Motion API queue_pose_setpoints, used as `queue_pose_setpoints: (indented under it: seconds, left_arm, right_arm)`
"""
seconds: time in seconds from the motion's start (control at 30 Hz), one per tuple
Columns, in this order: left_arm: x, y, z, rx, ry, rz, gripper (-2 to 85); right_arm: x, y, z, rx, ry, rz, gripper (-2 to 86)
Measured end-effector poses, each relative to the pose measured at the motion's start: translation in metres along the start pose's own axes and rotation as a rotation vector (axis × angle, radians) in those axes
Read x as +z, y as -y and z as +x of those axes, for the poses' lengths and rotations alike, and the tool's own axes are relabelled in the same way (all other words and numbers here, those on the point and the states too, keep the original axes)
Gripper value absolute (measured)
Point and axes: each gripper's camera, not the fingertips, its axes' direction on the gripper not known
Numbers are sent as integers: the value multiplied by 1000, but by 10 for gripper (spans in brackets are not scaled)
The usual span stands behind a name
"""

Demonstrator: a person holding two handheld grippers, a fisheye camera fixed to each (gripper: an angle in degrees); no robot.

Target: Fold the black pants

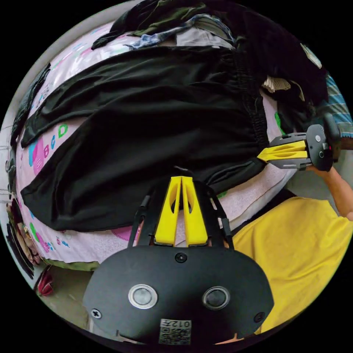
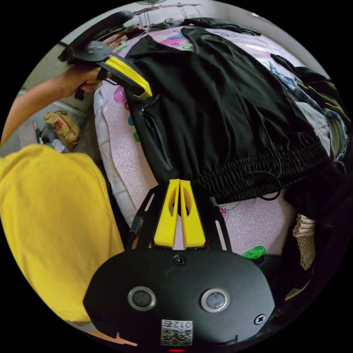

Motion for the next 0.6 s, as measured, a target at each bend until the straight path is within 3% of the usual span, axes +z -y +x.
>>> queue_pose_setpoints:
  seconds: [0.17,0.4,0.6]
  left_arm:
    - [1,-32,-5,151,-128,-66,6]
    - [-38,-63,-37,279,-309,-85,5]
    - [-112,-85,-113,125,-345,108,6]
  right_arm:
    - [13,23,-22,-4,-110,-123,1]
    - [2,54,-15,320,-69,-119,1]
    - [-26,72,-27,495,-143,22,1]
